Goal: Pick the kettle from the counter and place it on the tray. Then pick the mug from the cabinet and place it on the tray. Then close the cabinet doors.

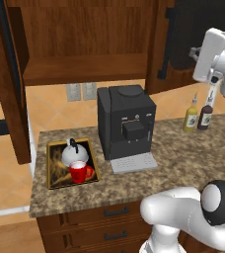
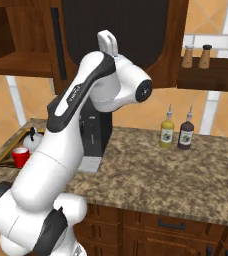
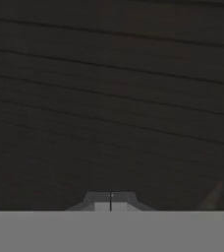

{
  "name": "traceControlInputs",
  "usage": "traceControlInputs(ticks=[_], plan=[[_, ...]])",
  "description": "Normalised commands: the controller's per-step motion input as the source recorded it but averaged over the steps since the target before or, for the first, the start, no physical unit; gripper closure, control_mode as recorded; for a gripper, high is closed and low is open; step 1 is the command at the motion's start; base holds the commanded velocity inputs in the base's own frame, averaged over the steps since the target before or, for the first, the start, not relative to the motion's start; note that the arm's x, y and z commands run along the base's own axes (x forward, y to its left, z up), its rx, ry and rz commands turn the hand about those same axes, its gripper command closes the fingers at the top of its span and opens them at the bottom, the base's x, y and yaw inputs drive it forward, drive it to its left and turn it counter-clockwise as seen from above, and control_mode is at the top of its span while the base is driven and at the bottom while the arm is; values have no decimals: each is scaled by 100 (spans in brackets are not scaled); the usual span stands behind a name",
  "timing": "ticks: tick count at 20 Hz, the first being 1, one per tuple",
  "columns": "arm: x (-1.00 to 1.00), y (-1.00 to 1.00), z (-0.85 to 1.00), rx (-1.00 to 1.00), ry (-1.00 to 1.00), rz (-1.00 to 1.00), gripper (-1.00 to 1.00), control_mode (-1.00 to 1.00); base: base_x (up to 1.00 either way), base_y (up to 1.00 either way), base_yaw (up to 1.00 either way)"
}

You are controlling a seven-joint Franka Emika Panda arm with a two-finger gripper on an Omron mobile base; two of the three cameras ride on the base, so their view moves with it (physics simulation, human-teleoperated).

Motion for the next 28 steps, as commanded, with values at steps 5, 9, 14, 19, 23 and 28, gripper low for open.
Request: traceControlInputs(ticks=[5,9,14,19,23,28], plan=[[79,83,-22,0,3,-16,100,-100,0,0,0],[74,75,-14,0,8,-16,100,-100,0,0,0],[71,62,-11,0,10,-16,100,-100,0,0,0],[65,21,-2,0,12,-13,100,-100,0,0,0],[59,14,-12,0,9,-12,100,-100,0,0,0],[59,8,-18,0,7,-9,100,-100,0,0,0]])
